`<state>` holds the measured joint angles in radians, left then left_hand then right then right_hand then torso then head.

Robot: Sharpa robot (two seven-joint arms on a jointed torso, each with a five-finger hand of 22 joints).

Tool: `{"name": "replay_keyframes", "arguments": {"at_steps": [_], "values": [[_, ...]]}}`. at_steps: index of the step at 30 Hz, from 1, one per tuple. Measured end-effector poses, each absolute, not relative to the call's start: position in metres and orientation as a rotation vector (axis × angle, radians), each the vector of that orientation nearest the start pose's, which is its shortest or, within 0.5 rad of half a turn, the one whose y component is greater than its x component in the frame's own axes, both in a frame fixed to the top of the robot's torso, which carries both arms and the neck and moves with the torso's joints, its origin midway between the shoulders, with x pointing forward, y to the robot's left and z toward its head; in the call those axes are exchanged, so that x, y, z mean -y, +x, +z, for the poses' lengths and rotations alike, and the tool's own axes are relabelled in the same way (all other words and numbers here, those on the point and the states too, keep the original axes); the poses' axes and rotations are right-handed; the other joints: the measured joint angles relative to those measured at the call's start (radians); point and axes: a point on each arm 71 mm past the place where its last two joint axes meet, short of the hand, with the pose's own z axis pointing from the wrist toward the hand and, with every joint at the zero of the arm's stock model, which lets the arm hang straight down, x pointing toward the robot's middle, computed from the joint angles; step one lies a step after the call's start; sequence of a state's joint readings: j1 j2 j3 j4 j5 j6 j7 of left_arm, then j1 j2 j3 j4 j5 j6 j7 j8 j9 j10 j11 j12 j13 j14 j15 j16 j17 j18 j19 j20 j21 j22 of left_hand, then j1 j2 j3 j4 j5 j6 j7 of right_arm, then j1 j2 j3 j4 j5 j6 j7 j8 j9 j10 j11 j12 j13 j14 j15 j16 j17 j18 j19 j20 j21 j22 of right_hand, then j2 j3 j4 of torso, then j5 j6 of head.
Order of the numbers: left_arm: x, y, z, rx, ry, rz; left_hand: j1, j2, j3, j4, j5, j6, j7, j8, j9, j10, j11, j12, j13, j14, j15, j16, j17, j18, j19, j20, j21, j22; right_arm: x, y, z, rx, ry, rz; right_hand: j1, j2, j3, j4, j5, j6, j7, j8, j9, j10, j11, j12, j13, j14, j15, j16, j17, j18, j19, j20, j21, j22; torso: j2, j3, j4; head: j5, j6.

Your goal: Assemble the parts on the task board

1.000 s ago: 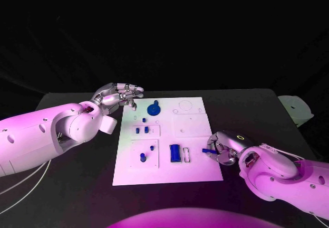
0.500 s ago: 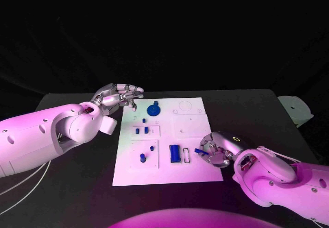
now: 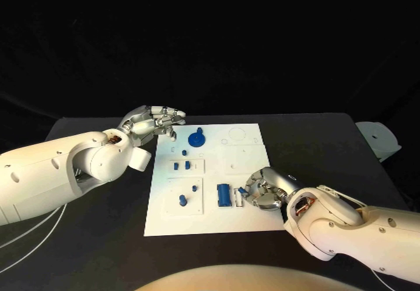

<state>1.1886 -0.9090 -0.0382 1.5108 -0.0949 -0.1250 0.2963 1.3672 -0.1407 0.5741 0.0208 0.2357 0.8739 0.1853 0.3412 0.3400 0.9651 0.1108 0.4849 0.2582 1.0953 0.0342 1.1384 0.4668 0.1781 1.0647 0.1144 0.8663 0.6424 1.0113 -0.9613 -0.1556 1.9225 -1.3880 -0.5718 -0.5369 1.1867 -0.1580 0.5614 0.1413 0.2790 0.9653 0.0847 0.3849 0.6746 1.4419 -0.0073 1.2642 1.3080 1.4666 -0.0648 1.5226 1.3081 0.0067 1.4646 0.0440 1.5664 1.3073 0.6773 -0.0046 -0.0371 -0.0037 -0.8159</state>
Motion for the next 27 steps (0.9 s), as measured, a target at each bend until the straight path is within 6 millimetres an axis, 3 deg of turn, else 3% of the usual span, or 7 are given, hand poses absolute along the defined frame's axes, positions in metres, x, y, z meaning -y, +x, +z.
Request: {"name": "replay_keyframes", "arguments": {"at_steps": [5,10,15,27], "values": [[-0.2338,0.4839,-0.1877,-1.600,-1.047,-1.568,0.000,0.000,0.000,0.000,0.000,0.000,0.000,0.000,0.000,0.000,0.000,0.000,0.000,0.000,0.000,0.000,0.000,0.000,0.000,0.000,0.000,0.000,0.1720,0.3550,-0.2641,-1.924,0.297,0.605,-0.021,0.000,-0.014,0.014,-0.009,0.006,0.002,0.002,0.000,0.000,0.000,0.000,0.000,0.000,0.000,0.000,0.000,0.000,0.002,-0.005,0.000,0.001,0.000,0.0007,-0.0006,0.001,-0.001],[-0.2336,0.4839,-0.1876,-1.601,-1.047,-1.569,0.000,0.000,0.000,0.000,0.000,0.000,0.000,0.000,0.000,0.000,0.000,0.000,0.000,0.000,0.000,0.000,0.000,0.000,0.000,0.000,0.000,0.000,0.1698,0.3575,-0.2667,-1.933,0.309,0.603,-0.046,0.001,-0.035,0.037,-0.037,0.029,-0.017,0.002,0.000,0.000,0.000,0.000,0.000,0.000,0.000,0.000,0.000,0.000,0.002,-0.005,0.000,0.001,0.000,0.0012,-0.0012,0.003,0.000],[-0.2335,0.4838,-0.1876,-1.601,-1.047,-1.569,0.000,0.000,0.000,0.000,0.000,0.000,0.000,0.000,0.000,0.000,0.000,0.000,0.000,0.000,0.000,0.000,0.000,0.000,0.000,0.000,0.000,0.000,0.1686,0.3586,-0.2685,-1.945,0.313,0.601,-0.060,0.000,-0.044,0.046,-0.038,0.034,-0.022,0.003,0.000,0.000,0.000,0.000,0.000,0.000,0.000,0.000,0.000,0.000,0.002,-0.005,0.000,0.001,0.000,0.0012,-0.0015,0.003,-0.002],[-0.2337,0.4837,-0.1879,-1.604,-1.048,-1.568,0.000,0.000,0.000,0.000,0.000,0.000,0.000,0.000,0.000,0.000,0.000,0.000,0.000,0.000,0.000,0.000,0.000,0.000,0.000,0.000,0.000,0.000,0.1663,0.3594,-0.2703,-1.976,0.294,0.598,-0.064,0.004,-0.047,0.049,-0.041,0.039,-0.020,0.010,0.004,0.002,-0.002,0.000,0.000,0.000,0.000,0.000,0.000,0.000,0.002,-0.005,0.000,0.001,-0.001,0.0022,-0.0022,0.007,-0.008]]}}
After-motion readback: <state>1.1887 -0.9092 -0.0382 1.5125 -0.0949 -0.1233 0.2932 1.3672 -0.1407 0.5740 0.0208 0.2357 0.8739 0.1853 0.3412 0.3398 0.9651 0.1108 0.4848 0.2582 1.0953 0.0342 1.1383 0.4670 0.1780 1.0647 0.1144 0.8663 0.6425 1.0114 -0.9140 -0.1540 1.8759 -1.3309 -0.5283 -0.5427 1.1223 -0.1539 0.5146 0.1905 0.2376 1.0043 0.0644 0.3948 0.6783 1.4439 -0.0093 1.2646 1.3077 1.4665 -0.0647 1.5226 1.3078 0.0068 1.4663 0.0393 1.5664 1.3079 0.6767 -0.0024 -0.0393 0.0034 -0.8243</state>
